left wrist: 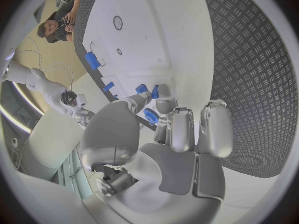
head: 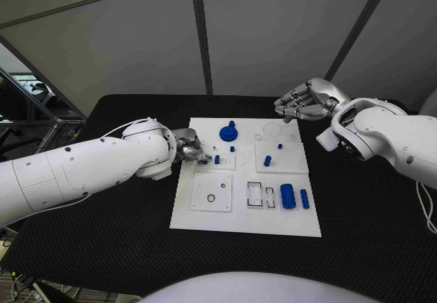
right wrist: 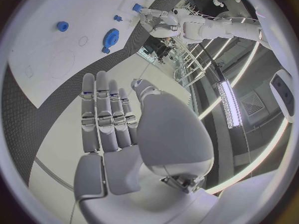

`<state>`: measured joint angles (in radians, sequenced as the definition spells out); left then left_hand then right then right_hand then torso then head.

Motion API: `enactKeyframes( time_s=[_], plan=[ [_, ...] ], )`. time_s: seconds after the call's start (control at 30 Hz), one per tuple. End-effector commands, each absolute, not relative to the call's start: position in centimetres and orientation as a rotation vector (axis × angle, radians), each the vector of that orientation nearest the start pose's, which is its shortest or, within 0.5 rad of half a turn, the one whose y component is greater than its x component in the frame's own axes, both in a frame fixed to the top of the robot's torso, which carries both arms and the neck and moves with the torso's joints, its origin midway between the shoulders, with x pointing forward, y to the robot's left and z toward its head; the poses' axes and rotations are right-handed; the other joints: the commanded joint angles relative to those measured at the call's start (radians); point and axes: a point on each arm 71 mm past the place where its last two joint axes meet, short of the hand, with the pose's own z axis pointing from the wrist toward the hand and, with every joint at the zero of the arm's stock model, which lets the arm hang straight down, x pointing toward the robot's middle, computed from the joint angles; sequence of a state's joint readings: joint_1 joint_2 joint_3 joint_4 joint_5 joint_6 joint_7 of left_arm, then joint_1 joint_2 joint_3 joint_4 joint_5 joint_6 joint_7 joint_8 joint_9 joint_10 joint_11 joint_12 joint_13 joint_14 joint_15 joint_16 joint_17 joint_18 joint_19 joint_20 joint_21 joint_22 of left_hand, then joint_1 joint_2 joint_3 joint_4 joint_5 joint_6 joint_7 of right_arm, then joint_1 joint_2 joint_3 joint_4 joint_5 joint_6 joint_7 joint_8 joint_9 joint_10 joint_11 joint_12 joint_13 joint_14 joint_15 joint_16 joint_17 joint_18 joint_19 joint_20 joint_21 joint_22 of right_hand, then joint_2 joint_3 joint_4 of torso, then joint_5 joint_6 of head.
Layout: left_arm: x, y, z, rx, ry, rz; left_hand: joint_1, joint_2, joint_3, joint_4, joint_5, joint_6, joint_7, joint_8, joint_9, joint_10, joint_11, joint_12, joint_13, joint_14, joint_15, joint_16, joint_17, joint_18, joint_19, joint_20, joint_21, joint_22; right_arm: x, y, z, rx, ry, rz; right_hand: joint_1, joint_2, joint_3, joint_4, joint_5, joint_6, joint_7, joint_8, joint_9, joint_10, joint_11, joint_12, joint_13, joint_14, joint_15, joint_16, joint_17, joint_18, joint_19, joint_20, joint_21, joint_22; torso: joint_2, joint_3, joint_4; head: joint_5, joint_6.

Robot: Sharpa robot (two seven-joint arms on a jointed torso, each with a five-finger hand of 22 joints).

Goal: Assemble the parts on the task board

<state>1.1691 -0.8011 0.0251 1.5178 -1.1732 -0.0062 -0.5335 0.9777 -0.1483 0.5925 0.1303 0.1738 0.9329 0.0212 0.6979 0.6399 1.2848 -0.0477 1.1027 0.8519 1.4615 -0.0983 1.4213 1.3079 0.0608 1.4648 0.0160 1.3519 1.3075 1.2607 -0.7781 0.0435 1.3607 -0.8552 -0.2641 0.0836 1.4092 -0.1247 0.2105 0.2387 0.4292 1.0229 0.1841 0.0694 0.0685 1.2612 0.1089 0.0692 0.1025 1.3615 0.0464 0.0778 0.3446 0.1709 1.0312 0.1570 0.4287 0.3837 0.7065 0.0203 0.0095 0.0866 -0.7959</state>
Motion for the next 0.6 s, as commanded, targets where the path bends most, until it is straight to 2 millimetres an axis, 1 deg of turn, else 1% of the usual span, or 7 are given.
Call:
enactKeyframes(
  time_s=[0.03, 0.2, 0.5, 0.6],
  plan=[
    [48.59, 20.14, -21.19, -0.228, 2.162, -0.414, -0.012, -0.001, -0.013, 0.006, -0.002, 0.006, 0.001, -0.006, -0.002, 0.003, 0.002, 0.007, 0.002, 0.070, -0.001, 0.007, 0.125, -0.008, 0.029, -0.005, 0.005, 0.066, 53.40, -21.45, -13.36, 0.340, 1.613, 1.033, -0.008, 0.000, 0.000, 0.007, 0.004, -0.006, 0.000, 0.002, 0.002, -0.005, 0.000, 0.000, -0.001, 0.008, 0.002, -0.006, -0.001, 0.011, 0.005, 0.001, -0.006, -0.002, 0.000, -0.0001, -0.0001, 0.000, 0.001],
    [48.72, 20.24, -21.20, -0.237, 2.157, -0.412, -0.024, 0.002, -0.041, 0.025, -0.002, 0.009, 0.001, -0.008, -0.005, 0.004, 0.003, 0.008, 0.003, 0.070, -0.001, 0.006, 0.125, -0.008, 0.030, -0.005, 0.006, 0.068, 53.41, -21.47, -13.36, 0.340, 1.613, 1.032, -0.008, 0.000, 0.000, 0.007, 0.004, -0.006, 0.000, 0.002, 0.001, -0.005, 0.000, 0.000, -0.001, 0.008, 0.002, -0.007, -0.001, 0.011, 0.005, 0.001, -0.006, -0.002, 0.001, -0.0003, 0.0007, -0.001, 0.001],
    [48.78, 20.44, -21.13, -0.252, 2.151, -0.415, -0.048, -0.001, -0.129, 0.069, -0.002, 0.015, 0.003, -0.010, -0.010, 0.005, 0.005, 0.014, 0.008, 0.070, 0.001, 0.007, 0.126, -0.009, 0.031, -0.004, 0.007, 0.072, 53.43, -21.48, -13.37, 0.340, 1.614, 1.032, -0.008, 0.000, 0.000, 0.007, 0.004, -0.006, 0.000, 0.002, 0.001, -0.005, 0.000, 0.000, -0.001, 0.008, 0.002, -0.007, -0.001, 0.011, 0.005, 0.001, -0.006, -0.002, 0.000, -0.0004, 0.0007, -0.001, 0.001],
    [48.76, 20.51, -21.03, -0.257, 2.147, -0.418, -0.050, 0.003, -0.154, 0.082, -0.002, 0.016, 0.003, -0.011, -0.012, 0.005, 0.005, 0.014, 0.008, 0.070, 0.000, 0.007, 0.126, -0.009, 0.032, -0.004, 0.008, 0.074, 53.44, -21.46, -13.38, 0.340, 1.614, 1.033, -0.010, 0.000, 0.000, 0.008, 0.004, -0.007, 0.000, 0.002, 0.001, -0.005, 0.000, 0.000, -0.001, 0.009, 0.002, -0.007, -0.001, 0.011, 0.005, 0.001, -0.007, -0.002, 0.000, -0.0003, 0.0002, -0.002, 0.001]
  ],
)
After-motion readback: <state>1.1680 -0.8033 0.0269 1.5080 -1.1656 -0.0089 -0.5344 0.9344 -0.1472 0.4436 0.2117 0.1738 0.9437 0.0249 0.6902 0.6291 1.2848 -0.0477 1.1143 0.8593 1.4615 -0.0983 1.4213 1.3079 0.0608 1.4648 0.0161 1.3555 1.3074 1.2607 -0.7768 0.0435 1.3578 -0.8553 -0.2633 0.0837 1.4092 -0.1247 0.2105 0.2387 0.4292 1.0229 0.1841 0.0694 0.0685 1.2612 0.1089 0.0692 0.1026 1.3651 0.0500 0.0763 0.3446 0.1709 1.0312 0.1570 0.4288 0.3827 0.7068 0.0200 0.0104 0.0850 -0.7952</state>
